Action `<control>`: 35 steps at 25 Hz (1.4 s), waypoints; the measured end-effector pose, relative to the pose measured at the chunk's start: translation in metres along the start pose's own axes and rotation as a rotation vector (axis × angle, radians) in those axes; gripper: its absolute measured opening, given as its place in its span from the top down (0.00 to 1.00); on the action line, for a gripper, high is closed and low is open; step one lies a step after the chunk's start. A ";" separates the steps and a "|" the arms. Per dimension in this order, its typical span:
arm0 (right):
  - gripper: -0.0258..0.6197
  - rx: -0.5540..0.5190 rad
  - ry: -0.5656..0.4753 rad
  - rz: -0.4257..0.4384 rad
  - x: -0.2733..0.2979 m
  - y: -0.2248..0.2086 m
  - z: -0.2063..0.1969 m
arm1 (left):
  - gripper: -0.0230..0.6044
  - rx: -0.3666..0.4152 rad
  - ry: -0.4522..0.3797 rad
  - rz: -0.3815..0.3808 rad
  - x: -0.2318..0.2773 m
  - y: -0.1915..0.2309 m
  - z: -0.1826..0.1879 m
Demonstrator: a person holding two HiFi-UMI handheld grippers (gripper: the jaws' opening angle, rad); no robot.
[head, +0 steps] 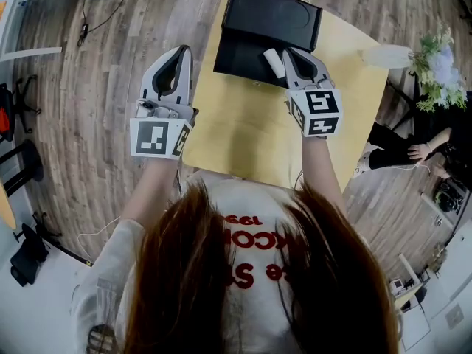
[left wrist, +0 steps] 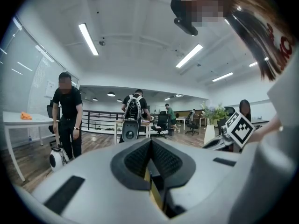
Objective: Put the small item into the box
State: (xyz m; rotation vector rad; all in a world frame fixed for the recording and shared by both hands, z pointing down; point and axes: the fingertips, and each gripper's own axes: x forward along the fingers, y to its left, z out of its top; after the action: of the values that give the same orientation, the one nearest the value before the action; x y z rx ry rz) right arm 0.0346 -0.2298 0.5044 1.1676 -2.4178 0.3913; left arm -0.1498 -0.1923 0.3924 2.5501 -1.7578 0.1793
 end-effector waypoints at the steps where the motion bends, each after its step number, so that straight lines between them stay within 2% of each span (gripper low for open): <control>1: 0.95 0.010 -0.031 -0.007 -0.005 -0.002 0.008 | 0.95 0.001 -0.006 -0.001 0.001 0.000 0.002; 6: 0.95 0.041 -0.166 -0.041 -0.031 -0.009 0.047 | 0.95 0.012 -0.043 -0.008 0.004 -0.002 0.018; 13: 0.95 0.074 -0.278 -0.073 -0.080 -0.011 0.080 | 0.95 0.019 -0.090 -0.022 0.000 -0.014 0.047; 24: 0.95 0.080 -0.400 -0.116 -0.142 -0.005 0.108 | 0.95 0.016 -0.124 -0.041 -0.015 -0.032 0.070; 35: 0.95 0.069 -0.447 -0.127 -0.165 0.000 0.118 | 0.95 0.021 -0.150 -0.059 -0.020 -0.043 0.083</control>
State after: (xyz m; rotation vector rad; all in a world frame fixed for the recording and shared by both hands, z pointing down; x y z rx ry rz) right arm 0.0963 -0.1688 0.3218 1.5688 -2.6960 0.1884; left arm -0.1106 -0.1662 0.3094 2.6910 -1.7341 0.0052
